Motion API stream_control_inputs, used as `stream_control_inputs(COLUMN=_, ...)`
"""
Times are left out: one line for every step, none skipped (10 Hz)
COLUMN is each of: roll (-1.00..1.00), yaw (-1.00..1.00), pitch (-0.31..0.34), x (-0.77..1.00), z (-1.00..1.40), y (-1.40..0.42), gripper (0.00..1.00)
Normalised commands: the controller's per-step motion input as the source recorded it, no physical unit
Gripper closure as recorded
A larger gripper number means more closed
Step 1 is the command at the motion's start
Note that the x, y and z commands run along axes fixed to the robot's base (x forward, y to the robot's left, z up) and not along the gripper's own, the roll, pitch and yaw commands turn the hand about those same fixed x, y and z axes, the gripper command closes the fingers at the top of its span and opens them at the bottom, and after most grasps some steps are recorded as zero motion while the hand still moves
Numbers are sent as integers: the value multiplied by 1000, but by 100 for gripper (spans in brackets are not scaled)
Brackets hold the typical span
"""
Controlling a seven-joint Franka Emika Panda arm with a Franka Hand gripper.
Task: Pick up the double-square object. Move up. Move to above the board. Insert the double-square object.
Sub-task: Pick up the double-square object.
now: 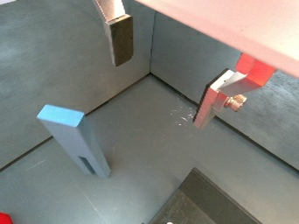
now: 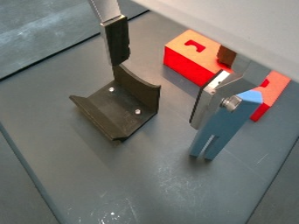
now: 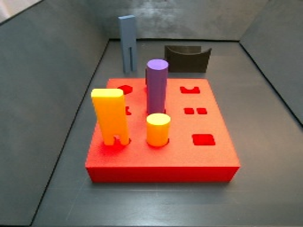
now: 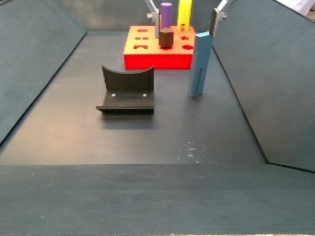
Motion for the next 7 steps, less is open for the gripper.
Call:
stream_control_inputs(roll=0, yaw=163, pitch=-23, x=-274, z=0, y=-31, gripper=0)
stream_control_inputs(roll=87, yaw=383, pitch=-91, x=-471, z=0, y=-211, gripper=0)
stream_control_inputs(roll=77, yaw=534, pitch=-51, x=-317, z=0, y=-254, gripper=0)
stream_control_inputs(roll=60, yaw=517, pitch=-44, x=-317, z=0, y=-346, gripper=0)
stream_control_inputs(roll=67, yaw=486, pitch=-51, x=-411, z=0, y=-374, gripper=0)
stream_control_inputs(roll=0, yaw=509, pitch=-101, x=-654, z=0, y=-194, gripper=0)
stream_control_inputs(roll=0, yaw=617, pitch=-96, x=-603, z=0, y=-180, gripper=0)
